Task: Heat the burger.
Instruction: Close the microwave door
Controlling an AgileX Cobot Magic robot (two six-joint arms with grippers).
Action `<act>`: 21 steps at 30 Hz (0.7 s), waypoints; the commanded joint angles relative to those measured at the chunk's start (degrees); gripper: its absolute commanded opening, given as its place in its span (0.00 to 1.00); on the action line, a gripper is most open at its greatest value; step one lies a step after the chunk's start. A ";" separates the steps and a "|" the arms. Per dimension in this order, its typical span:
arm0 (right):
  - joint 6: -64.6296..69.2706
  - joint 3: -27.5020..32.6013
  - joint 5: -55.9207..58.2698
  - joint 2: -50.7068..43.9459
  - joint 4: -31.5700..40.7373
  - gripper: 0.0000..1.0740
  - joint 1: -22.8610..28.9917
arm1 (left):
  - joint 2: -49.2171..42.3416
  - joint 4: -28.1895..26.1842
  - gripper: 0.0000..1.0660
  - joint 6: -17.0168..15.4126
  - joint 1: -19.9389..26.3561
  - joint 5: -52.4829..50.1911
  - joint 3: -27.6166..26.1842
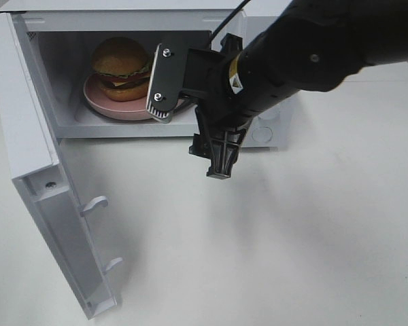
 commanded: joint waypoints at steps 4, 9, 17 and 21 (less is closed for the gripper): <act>10.60 9.63 0.34 -9.34 0.06 0.69 -0.17 | -0.97 -0.17 0.92 -0.34 0.06 0.11 0.00; 19.77 16.04 0.46 -15.99 0.11 0.68 -0.17 | -0.97 -0.17 0.92 -0.34 0.06 0.11 0.00; 34.03 21.89 11.17 -27.22 0.80 0.68 -0.17 | -0.97 -0.17 0.92 -0.34 0.06 0.11 0.00; 35.18 21.89 18.33 -29.97 2.12 0.68 -0.17 | -0.97 -0.17 0.92 -0.34 0.06 0.11 0.00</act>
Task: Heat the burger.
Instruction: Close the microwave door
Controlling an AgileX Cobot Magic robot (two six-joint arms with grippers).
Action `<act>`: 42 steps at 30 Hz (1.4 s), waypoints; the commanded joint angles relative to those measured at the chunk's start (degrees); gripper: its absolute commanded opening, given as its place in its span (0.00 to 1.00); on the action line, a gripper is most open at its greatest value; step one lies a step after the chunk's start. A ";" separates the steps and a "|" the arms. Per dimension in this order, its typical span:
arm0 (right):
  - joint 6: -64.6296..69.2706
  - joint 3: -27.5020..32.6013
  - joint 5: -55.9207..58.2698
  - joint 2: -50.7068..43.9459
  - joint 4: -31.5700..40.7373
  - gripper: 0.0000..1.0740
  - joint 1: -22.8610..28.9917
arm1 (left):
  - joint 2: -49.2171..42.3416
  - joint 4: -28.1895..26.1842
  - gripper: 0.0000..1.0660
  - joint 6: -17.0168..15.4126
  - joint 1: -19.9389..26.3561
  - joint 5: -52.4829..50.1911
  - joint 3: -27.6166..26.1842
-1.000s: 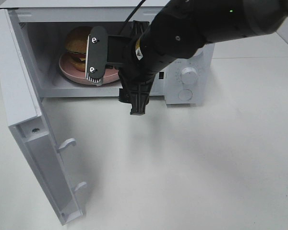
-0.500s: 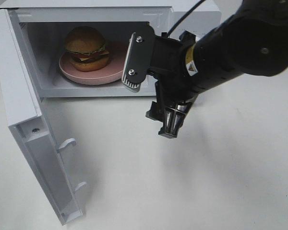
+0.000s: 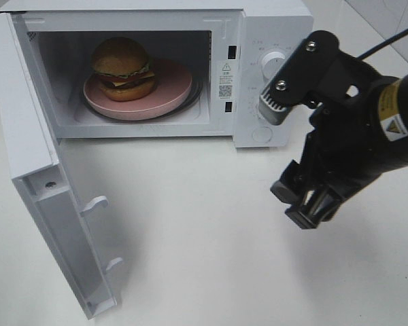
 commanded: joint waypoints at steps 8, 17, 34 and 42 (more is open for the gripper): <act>1.38 0.11 18.68 -9.80 5.67 0.68 -0.17 | -0.97 -0.17 0.92 -0.34 0.06 0.11 0.00; 1.26 0.11 22.63 -16.27 8.25 0.68 -0.17 | -0.97 -0.17 0.92 -0.34 0.06 0.17 0.00; 4.01 10.77 30.25 -34.15 11.57 0.68 -9.22 | -0.97 -0.17 0.92 -0.34 0.06 0.17 0.00; 3.61 11.92 30.08 -45.03 12.09 0.68 -23.26 | -0.97 -0.17 0.92 -0.34 0.06 0.17 0.00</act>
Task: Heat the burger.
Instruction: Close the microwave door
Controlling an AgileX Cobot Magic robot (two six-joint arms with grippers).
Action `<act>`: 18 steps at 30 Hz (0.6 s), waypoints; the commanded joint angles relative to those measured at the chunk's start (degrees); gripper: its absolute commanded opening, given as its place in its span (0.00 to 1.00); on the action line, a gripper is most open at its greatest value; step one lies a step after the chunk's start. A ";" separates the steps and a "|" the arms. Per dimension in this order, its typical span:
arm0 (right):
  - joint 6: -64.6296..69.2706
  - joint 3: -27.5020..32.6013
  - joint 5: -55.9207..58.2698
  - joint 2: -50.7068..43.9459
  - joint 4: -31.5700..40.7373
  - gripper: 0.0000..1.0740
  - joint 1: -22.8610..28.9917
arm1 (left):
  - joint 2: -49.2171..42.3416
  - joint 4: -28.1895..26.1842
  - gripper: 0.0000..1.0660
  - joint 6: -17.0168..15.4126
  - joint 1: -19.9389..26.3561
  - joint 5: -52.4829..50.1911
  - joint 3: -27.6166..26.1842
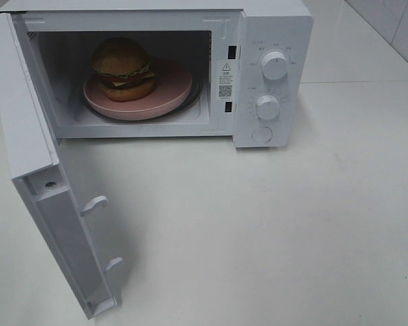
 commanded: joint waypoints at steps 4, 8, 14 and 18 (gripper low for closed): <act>-0.11 1.38 -2.86 -10.26 1.20 0.68 -8.71 | -0.97 -0.17 0.92 -0.34 0.06 0.17 0.00; -0.34 2.46 -4.87 -15.30 1.43 0.68 -11.92 | -0.97 -0.17 0.92 -0.34 0.06 0.17 0.00; -0.34 2.46 -4.87 -24.87 1.43 0.68 -17.36 | -0.97 -0.17 0.92 -0.34 0.06 0.17 0.00; -0.29 2.46 -4.87 -31.05 1.55 0.68 -18.45 | -0.97 -0.17 0.92 -0.34 0.06 0.17 0.00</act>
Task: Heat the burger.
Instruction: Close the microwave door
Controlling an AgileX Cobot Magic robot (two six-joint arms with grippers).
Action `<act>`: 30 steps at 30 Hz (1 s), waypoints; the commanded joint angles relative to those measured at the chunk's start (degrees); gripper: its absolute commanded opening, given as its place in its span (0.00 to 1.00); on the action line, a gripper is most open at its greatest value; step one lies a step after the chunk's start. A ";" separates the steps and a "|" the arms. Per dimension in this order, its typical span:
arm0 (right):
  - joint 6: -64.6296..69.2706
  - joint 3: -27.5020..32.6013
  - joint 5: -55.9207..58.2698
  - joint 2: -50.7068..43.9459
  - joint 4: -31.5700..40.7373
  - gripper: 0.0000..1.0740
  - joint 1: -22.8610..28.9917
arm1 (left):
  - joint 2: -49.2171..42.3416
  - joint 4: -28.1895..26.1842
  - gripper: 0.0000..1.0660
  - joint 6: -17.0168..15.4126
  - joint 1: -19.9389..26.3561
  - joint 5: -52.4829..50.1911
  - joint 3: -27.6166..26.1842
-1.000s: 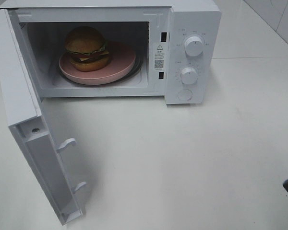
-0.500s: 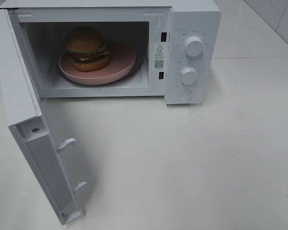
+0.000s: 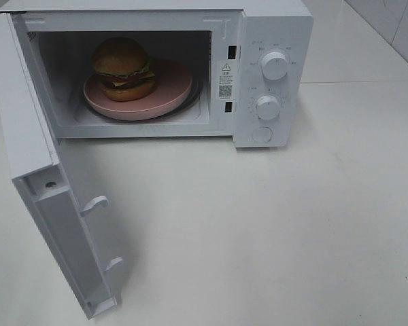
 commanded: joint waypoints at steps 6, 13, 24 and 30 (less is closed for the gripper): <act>-0.29 0.11 -0.63 -3.44 0.46 0.68 -0.46 | -1.03 -0.29 0.92 -0.34 0.06 0.11 0.00; -0.11 0.11 -0.63 -3.44 0.46 0.68 -0.46 | -0.74 -0.23 0.92 -0.34 0.06 0.11 0.00; -0.17 0.11 -0.63 -3.44 0.46 0.68 -0.46 | -0.34 -0.23 0.92 -0.34 0.06 0.11 0.00; -0.17 0.11 -0.63 -3.44 0.46 0.68 -0.46 | -0.34 -0.23 0.92 -0.34 0.06 0.11 0.00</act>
